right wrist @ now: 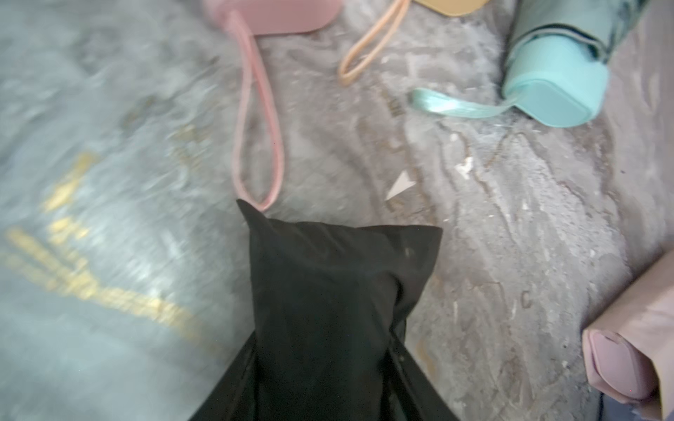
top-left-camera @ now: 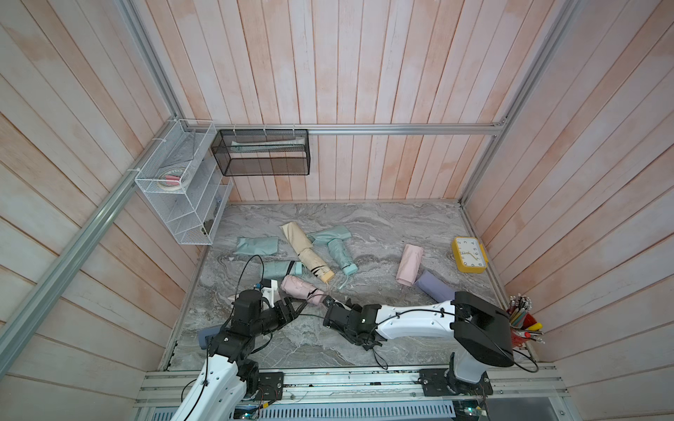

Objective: Take umbrellas out of sleeves
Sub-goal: Move the umbrella to the center of the board.

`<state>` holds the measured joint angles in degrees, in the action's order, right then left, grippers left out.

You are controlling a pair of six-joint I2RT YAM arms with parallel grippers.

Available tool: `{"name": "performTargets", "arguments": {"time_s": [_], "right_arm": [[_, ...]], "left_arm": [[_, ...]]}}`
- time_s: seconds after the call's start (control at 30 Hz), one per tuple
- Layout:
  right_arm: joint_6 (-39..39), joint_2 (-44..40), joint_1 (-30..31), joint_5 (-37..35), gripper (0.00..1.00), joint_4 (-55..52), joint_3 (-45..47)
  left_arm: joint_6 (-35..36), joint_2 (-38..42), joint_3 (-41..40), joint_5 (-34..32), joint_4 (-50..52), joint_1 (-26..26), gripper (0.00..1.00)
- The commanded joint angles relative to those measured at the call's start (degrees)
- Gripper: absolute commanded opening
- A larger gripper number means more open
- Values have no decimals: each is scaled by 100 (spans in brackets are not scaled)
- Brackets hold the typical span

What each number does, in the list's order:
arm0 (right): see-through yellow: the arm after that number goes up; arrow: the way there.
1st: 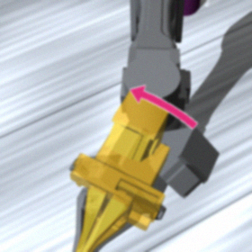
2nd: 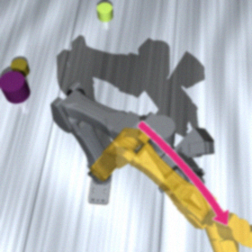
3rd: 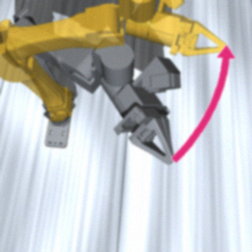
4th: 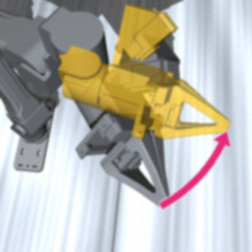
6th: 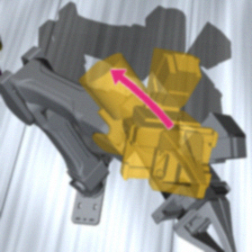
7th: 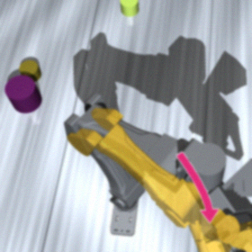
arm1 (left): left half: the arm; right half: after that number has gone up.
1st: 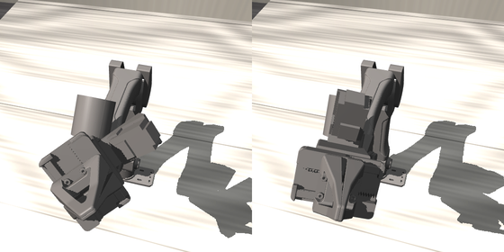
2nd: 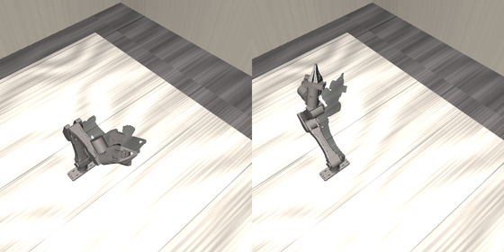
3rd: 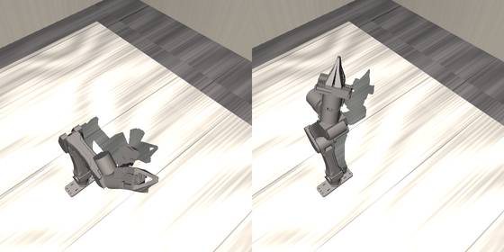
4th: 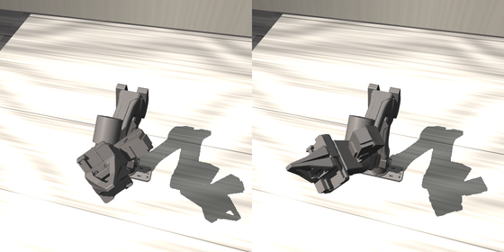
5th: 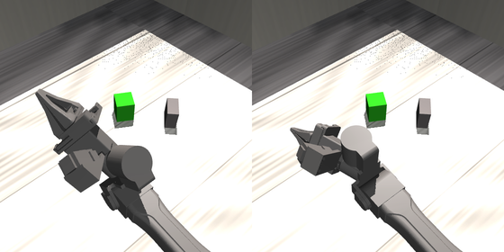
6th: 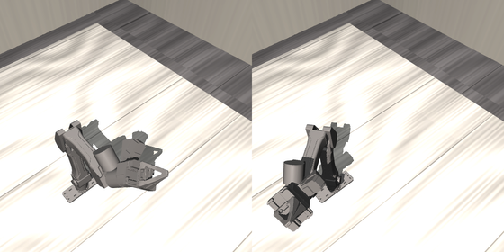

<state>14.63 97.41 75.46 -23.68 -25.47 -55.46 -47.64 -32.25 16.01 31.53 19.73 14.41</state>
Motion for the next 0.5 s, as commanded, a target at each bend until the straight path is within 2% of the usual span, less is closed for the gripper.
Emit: {"name": "performTargets", "arguments": {"time_s": [0.0, 0.13, 0.2, 0.33, 0.47], "right_arm": [[-688, -336, 282, 1037, 45, 194, 286], [-1224, -715, 370, 2040, 45, 586, 417], [-1461, -751, 376, 2281, 46, 623, 347], [-2028, -631, 384, 2259, 45, 721, 103], [-2642, -443, 382, 1897, 41, 1000, -124]], "left_arm": [[49, -17, 21, 51, -82, 20, 75], [27, -20, 8, 61, -118, 18, 75], [14, -11, -7, 79, -121, 20, 75], [0, 35, -24, 89, -87, 24, 75], [-3, 121, -19, 48, -2, 24, 75]]}}
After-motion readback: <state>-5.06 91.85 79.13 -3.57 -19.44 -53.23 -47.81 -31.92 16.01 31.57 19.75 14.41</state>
